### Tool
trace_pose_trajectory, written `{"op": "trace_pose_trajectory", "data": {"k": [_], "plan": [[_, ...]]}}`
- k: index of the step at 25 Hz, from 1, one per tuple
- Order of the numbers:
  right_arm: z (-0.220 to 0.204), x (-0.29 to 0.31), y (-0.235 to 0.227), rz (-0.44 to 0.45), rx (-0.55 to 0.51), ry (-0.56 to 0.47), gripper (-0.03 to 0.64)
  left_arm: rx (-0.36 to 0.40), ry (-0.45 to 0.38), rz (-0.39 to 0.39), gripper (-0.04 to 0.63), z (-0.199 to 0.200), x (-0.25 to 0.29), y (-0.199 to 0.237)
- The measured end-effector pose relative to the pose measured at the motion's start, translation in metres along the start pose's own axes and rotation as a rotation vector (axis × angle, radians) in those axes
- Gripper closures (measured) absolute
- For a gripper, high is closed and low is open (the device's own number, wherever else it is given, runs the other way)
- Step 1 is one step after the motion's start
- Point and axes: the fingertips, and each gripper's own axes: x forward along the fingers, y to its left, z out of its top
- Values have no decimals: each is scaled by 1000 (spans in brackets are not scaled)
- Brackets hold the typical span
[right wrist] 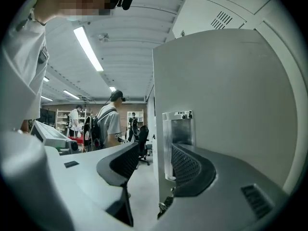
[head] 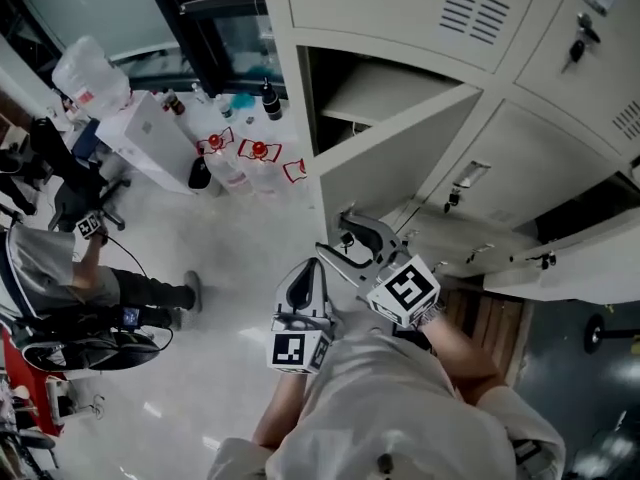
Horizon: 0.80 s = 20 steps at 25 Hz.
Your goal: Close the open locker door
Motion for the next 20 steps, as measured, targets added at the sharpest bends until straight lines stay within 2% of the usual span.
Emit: {"op": "trace_pose_trajectory", "data": {"k": [4,20], "plan": [[3,19,-10,-40,1,8,400,0,1,-23,586,8,16,23],[8,76,-67,-312,37,-4,423,-15,14,-174,586,20,55,79]]}}
